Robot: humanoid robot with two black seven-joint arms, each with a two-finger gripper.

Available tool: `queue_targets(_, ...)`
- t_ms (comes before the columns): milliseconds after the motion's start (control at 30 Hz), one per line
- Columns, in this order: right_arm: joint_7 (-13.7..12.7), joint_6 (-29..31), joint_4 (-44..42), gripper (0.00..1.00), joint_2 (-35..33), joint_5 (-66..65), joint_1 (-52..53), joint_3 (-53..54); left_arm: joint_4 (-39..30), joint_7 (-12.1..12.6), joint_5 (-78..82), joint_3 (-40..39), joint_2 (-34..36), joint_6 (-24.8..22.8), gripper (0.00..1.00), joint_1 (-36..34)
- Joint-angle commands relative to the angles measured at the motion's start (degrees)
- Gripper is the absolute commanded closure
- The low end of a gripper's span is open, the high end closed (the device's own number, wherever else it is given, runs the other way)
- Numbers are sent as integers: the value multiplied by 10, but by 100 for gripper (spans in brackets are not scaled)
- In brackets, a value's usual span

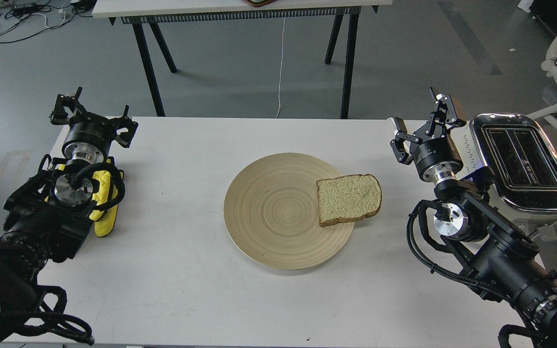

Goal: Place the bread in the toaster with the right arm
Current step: 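Move the right gripper away from the toaster toward the bread slice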

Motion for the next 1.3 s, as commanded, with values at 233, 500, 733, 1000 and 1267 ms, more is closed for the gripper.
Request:
queue_targets(233, 0, -37, 14, 2, -6, -9, 7, -39, -1, 0, 0, 1, 0, 0, 0, 0)
queue_targets(500, 0, -188, 77, 2, -93, -45, 16, -141, -1, 0, 0, 1, 0, 0, 0, 0)
queue_targets(733, 0, -289, 101, 3, -153, -70, 15, -248, -1, 0, 0, 1, 0, 0, 0, 0)
queue_targets(1000, 0, -349, 102, 6, -141, -97, 6, -316, -2, 0, 0, 1, -1, 0, 0, 0)
queue_targets(1267, 0, -351, 103, 8, -104, -98, 3, -367, -2, 0, 0, 1, 0, 0, 0, 0)
